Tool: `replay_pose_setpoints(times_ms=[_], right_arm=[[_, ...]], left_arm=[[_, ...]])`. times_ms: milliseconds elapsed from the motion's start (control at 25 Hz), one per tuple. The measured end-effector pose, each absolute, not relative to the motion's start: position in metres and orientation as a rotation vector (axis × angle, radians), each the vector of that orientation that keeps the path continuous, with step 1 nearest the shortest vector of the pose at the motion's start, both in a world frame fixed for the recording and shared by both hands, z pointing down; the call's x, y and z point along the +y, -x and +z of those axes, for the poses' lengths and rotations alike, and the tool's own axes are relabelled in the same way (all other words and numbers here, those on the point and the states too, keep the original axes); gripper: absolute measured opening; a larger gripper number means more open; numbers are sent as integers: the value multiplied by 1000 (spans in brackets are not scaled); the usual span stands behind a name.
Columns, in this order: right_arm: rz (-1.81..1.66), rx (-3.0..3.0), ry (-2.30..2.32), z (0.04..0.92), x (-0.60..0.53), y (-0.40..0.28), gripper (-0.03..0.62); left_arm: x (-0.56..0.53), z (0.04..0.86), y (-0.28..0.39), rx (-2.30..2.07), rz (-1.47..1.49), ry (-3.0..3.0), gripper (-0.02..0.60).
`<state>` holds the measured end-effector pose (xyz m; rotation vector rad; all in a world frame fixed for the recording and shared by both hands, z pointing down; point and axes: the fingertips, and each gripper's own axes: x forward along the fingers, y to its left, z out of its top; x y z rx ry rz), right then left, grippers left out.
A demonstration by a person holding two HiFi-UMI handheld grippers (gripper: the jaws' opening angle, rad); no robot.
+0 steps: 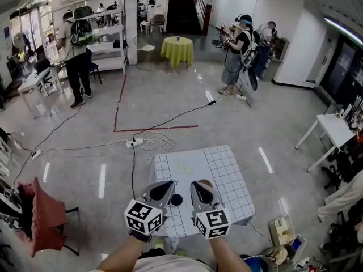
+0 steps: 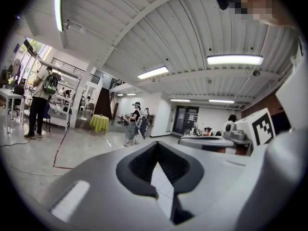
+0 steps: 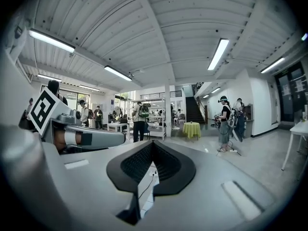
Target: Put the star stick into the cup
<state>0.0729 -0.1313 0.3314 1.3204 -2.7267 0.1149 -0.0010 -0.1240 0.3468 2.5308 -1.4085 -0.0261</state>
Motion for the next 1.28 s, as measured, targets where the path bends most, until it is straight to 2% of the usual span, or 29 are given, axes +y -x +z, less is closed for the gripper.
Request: replay_pose_setpoints(times_ms=[400,1280], right_arm=[[91,-2779,-1292,309,-115,-70,12],[95,-2786,-1251,316,-97,-75,12]], left_arm=[[-110,315,4,-1463,-66,-2553,6],[-90,323,-5,-1488,-47,-2533,6]])
